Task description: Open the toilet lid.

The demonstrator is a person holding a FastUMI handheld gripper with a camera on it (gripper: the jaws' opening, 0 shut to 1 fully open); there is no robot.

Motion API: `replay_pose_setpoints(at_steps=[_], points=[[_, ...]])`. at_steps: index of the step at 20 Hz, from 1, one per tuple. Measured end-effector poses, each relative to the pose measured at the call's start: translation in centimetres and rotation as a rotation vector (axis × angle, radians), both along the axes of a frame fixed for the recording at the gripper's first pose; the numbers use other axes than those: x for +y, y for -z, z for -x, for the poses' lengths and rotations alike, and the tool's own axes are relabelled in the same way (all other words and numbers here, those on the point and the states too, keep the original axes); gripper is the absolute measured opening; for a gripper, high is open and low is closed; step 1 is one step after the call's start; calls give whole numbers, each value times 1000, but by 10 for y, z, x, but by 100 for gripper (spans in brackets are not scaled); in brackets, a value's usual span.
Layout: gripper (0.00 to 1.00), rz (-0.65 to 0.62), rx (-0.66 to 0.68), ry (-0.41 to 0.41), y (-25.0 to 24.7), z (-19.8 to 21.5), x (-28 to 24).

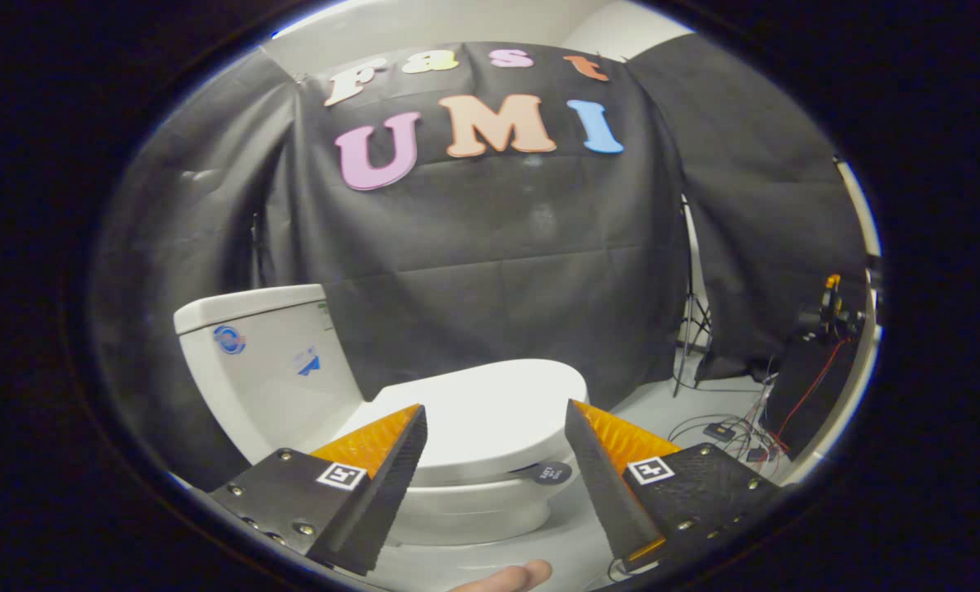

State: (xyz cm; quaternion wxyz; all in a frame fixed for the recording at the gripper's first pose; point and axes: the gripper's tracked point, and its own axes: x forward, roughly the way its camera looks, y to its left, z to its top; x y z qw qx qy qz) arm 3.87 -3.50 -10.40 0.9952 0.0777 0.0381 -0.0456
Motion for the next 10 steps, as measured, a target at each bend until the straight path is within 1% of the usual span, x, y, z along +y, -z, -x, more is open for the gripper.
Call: replay_pose_setpoints(at_steps=[4,7,10], points=[[99,-148,-15,35,32,-12,-20],[99,-236,17,28,64,-15,-21],[99,-330,44,48,86,-19,-33]])
